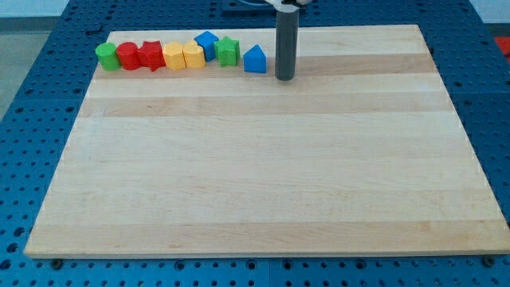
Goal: Slide the blue triangle left a bit
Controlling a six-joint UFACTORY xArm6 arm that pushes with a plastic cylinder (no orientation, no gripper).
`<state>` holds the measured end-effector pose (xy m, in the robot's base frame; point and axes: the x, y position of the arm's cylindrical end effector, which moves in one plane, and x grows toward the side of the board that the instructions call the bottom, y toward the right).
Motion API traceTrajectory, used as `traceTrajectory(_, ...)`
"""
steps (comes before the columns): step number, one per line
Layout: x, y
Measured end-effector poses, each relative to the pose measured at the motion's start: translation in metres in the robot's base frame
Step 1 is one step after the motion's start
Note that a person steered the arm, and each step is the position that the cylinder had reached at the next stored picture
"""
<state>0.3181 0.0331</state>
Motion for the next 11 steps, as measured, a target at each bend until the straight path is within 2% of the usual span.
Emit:
traceTrajectory(3,-0.016,-0.007)
traceTrajectory(9,-0.016,-0.043)
traceTrajectory(10,-0.016,-0.041)
traceTrajectory(11,-0.022,-0.009)
